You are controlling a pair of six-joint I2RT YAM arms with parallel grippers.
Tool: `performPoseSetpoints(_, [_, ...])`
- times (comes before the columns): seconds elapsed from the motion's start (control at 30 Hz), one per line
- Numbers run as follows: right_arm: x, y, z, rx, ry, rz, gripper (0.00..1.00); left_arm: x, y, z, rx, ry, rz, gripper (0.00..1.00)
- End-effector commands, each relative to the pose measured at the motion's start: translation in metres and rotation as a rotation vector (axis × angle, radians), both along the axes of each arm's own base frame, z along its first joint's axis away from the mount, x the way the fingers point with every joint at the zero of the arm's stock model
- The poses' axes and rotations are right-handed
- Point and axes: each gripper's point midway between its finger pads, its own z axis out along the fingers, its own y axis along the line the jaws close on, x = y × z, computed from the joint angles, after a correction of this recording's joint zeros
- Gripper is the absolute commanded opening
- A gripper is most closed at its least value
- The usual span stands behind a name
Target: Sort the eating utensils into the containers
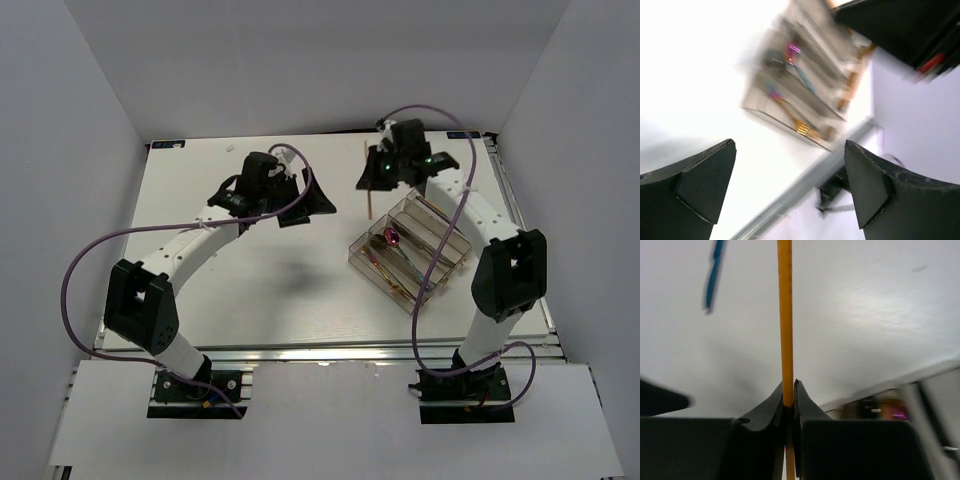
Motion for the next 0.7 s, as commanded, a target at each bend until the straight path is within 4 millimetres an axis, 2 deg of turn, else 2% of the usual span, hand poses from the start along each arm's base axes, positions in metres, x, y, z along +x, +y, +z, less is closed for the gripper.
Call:
performPoseSetpoints(0.0, [0.023,-0.093,-0.021,-0.397,0.008,-0.020,0.00,0.004,0.057,-0.023,0.357,0.021,0.108,0.98])
performPoseSetpoints(0.03, [0.038,-0.116,-0.010,-0.525,-0.039,-0.020,0.00,0.002,0.081,-0.031,0.478,0.046,0.138,0.98])
performPoseSetpoints(0.07, [0.044,-0.163,-0.024,-0.738,-0.001,-0.105,0.00,-0.001,0.091,-0.035,0.523,0.057,0.144,0.98])
performPoseSetpoints(0.13, [0.050,-0.198,-0.029,-0.839,-0.034,-0.152,0.00,-0.011,0.109,-0.044,0.597,0.083,0.135,0.98])
performPoseSetpoints(0.17, [0.044,-0.224,-0.042,-0.925,-0.004,-0.207,0.00,-0.014,0.116,-0.045,0.619,0.080,0.144,0.98])
performPoseSetpoints(0.2, [0.052,-0.246,-0.035,-0.971,-0.032,-0.309,0.00,-0.018,0.121,-0.039,0.616,0.067,0.152,0.98])
performPoseSetpoints(0.23, [0.054,-0.259,-0.033,-1.013,-0.040,-0.342,0.00,-0.023,0.130,-0.046,0.651,0.075,0.166,0.98])
performPoseSetpoints(0.27, [0.059,-0.265,-0.032,-1.013,-0.050,-0.344,0.00,-0.026,0.135,-0.048,0.664,0.073,0.173,0.98])
performPoseSetpoints(0.33, [0.070,-0.265,-0.028,-1.023,-0.106,-0.329,0.00,-0.034,0.139,-0.048,0.659,0.070,0.180,0.98])
performPoseSetpoints(0.37, [0.075,-0.264,-0.030,-1.060,-0.136,-0.262,0.00,-0.041,0.142,-0.054,0.660,0.084,0.179,0.98])
performPoseSetpoints(0.4, [0.072,-0.265,-0.035,-1.087,-0.131,-0.215,0.00,-0.044,0.142,-0.058,0.660,0.092,0.173,0.98])
performPoseSetpoints(0.47, [0.079,-0.270,-0.031,-1.133,-0.182,-0.192,0.00,-0.048,0.142,-0.062,0.657,0.107,0.172,0.98])
performPoseSetpoints(0.5, [0.075,-0.272,-0.041,-1.151,-0.172,-0.159,0.00,-0.050,0.142,-0.064,0.650,0.111,0.172,0.98])
performPoseSetpoints(0.57, [0.080,-0.270,-0.044,-1.152,-0.224,-0.139,0.00,-0.053,0.141,-0.067,0.645,0.116,0.165,0.98])
performPoseSetpoints(0.6, [0.076,-0.270,-0.055,-1.171,-0.218,-0.094,0.00,-0.055,0.143,-0.069,0.655,0.122,0.156,0.98])
performPoseSetpoints(0.67, [0.079,-0.265,-0.064,-1.157,-0.237,-0.056,0.00,-0.056,0.144,-0.068,0.666,0.122,0.147,0.98])
